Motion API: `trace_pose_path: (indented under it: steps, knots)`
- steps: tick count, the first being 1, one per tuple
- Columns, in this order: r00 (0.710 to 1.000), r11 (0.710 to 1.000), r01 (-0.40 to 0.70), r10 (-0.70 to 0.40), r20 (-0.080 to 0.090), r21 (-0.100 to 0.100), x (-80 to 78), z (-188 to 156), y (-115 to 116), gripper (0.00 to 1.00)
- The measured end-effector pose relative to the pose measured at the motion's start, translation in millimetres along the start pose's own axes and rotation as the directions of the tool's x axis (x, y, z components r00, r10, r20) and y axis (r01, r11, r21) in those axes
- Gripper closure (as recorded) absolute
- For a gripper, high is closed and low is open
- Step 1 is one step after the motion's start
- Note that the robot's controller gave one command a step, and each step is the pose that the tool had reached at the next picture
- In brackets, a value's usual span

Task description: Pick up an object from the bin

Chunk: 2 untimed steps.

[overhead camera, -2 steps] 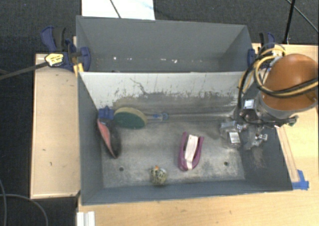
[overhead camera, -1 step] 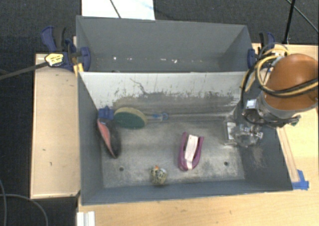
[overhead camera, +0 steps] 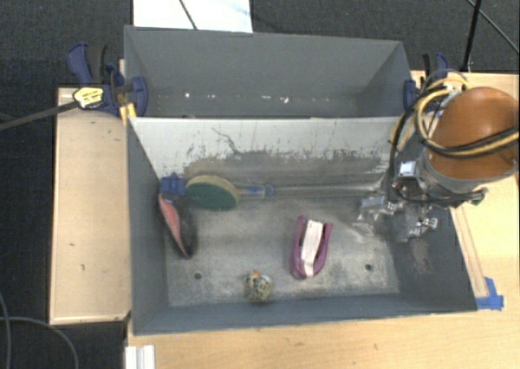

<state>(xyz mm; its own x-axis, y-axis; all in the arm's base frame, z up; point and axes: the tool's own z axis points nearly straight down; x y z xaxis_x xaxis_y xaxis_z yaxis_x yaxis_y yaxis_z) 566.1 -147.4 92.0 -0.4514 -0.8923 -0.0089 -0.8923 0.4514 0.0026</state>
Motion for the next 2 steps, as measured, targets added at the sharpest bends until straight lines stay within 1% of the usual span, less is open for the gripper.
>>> trace_pose_path:
  steps: [1, 2]
  knots:
    - [1.0, 1.0, 0.007, -0.007, -0.002, 0.005, -29.9, 19.3, -12.2, 0.0]
    - [1.0, 1.0, 0.0, 0.0, -0.006, 0.003, -25.3, 21.1, -11.7, 1.0]
